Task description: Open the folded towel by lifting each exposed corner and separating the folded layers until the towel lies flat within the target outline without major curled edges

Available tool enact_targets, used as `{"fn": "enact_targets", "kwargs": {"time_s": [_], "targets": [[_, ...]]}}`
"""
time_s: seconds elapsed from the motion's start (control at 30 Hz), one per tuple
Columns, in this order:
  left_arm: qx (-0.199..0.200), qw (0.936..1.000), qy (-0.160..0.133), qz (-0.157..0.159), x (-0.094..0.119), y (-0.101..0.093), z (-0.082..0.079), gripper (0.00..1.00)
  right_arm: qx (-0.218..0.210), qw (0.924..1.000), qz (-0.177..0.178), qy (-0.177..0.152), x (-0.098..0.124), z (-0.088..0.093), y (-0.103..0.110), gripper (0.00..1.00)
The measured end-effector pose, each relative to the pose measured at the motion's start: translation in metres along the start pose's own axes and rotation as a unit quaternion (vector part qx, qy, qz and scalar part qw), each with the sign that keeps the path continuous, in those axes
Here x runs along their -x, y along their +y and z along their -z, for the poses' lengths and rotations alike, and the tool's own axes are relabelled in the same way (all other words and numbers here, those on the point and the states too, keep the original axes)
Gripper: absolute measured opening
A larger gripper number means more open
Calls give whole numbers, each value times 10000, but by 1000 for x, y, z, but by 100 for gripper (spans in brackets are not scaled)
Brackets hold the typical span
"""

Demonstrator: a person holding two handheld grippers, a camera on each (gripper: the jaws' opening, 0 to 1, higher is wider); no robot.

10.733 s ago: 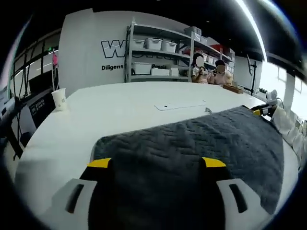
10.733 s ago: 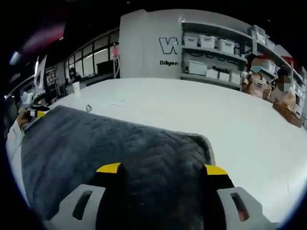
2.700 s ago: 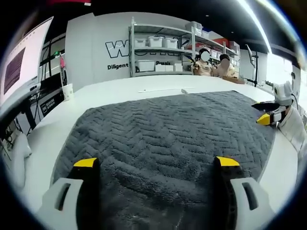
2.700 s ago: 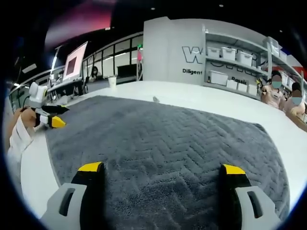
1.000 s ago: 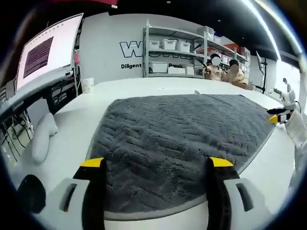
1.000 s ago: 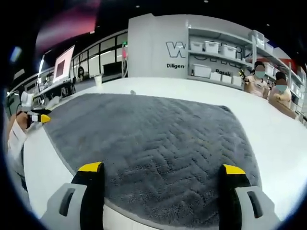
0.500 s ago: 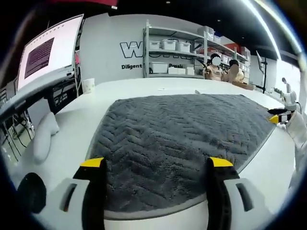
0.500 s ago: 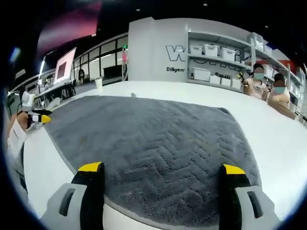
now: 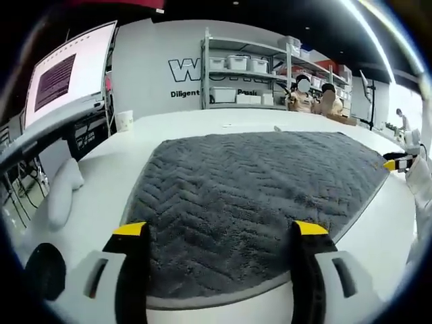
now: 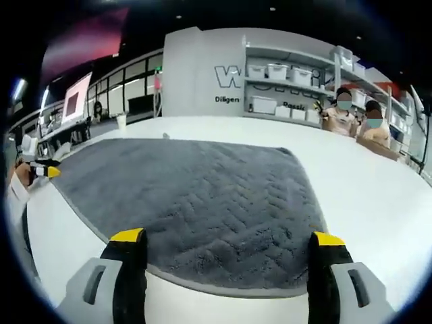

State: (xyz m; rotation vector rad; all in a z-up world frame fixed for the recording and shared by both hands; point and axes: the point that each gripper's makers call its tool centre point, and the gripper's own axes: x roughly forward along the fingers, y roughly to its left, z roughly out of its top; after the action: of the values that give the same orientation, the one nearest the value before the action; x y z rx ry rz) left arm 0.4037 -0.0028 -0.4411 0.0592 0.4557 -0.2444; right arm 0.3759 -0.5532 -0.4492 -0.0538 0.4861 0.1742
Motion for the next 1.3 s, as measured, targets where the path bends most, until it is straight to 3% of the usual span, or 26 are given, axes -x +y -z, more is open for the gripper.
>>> {"fn": "enact_targets", "kwargs": {"time_s": [0.63, 1.3], "targets": [[-14, 10000, 23, 63, 12, -3, 6, 84, 28, 9997, -130, -211, 11, 3, 2, 99], [-69, 9998, 95, 157, 20, -5, 10, 84, 33, 9999, -137, -52, 15, 5, 1, 99]]}}
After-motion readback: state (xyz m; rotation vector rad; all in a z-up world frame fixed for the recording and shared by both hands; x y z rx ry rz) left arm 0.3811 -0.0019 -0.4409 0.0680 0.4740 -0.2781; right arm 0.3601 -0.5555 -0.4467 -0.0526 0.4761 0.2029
